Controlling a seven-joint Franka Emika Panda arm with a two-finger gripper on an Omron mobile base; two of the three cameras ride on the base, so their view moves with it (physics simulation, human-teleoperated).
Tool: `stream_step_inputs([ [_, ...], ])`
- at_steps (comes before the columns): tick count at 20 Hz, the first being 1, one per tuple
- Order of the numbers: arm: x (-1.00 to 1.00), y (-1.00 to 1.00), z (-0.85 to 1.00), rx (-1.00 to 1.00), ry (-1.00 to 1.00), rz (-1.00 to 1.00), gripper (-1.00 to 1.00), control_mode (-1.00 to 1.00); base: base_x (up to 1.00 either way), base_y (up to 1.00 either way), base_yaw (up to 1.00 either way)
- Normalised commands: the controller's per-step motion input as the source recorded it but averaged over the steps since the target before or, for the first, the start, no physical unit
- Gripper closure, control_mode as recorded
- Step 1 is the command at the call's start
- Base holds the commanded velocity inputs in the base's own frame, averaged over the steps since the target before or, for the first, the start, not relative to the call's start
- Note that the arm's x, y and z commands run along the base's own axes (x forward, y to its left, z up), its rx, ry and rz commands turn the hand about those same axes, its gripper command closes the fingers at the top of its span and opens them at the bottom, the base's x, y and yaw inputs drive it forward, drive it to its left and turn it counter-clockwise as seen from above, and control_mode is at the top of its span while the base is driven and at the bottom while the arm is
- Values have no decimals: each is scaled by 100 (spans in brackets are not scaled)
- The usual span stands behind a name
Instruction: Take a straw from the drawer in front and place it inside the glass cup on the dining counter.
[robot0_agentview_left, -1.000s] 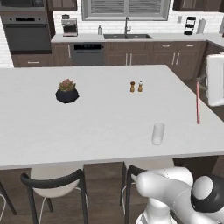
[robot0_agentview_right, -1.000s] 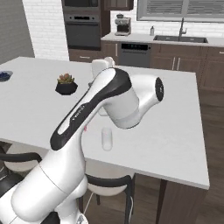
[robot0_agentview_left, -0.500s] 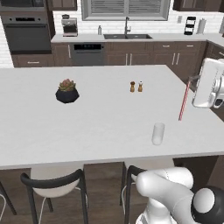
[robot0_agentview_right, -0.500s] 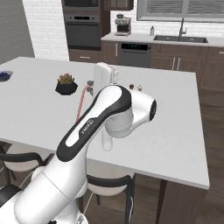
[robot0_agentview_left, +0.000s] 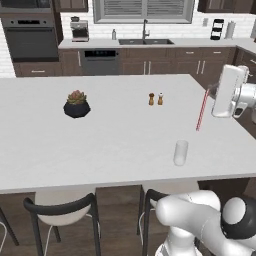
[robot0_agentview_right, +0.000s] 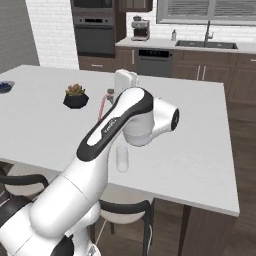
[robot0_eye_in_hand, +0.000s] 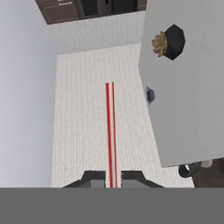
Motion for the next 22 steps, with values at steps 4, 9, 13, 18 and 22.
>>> stream_step_inputs([
  [4,3,-17,-23,-16,0,-3,100,-100,0,0,0],
  [9,16,-1,-46,-12,0,-2,100,-100,0,0,0],
  [13,27,0,-43,0,1,0,100,-100,0,0,0],
  [18,34,0,-20,1,0,0,100,-100,0,0,0],
  [22,35,0,-21,0,0,0,100,-100,0,0,0],
])
